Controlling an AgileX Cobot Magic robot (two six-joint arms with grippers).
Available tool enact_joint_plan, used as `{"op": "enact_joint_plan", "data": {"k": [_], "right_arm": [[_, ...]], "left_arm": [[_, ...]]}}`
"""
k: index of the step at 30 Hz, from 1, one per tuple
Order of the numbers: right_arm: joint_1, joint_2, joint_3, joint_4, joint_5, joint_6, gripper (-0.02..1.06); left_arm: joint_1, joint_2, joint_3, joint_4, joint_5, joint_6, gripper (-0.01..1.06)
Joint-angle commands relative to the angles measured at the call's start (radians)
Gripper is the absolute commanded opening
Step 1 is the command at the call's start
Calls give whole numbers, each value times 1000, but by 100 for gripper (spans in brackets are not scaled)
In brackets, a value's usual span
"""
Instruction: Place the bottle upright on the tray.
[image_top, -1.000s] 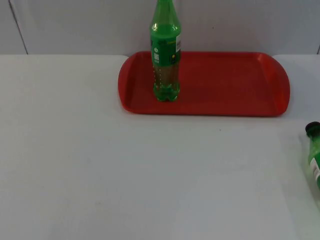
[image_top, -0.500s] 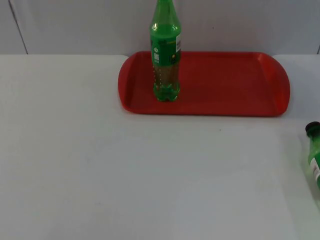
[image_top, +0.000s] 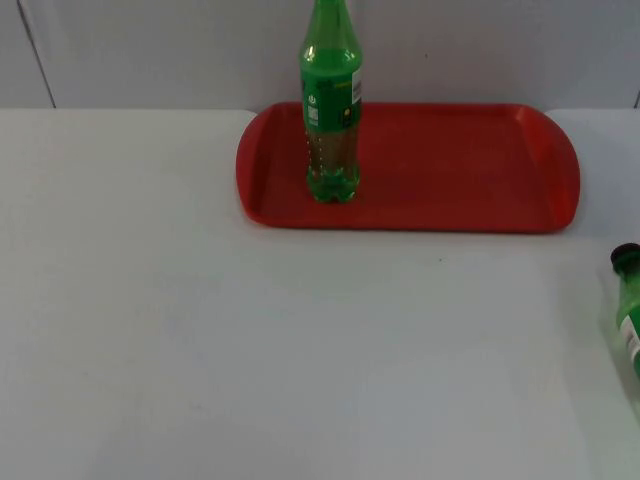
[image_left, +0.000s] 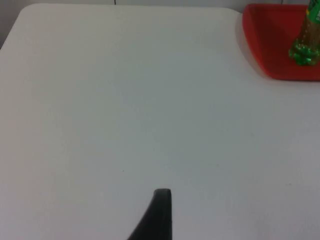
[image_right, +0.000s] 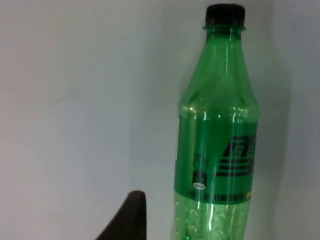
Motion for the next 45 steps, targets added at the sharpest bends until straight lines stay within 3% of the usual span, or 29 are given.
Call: {"op": "enact_joint_plan", "data": {"k": [1,13,17,26,45], "right_arm": [[6,16,15,-4,-36,5,104],[20,167,34,-5,-138,32,104],[79,191,90,-11,-276,80,104],[80,289,88,-140,-308,230,104],[80,432,88,-133,-462,253,96]], "left_arm": [[-6,-2,4,-11,-12,0,85],[-6,-2,4,-11,-12,0,85],[-6,-2,4,-11,-12,0,85],[-6,-2,4,-11,-12,0,85],[-6,-2,4,-11,-12,0,85]]}}
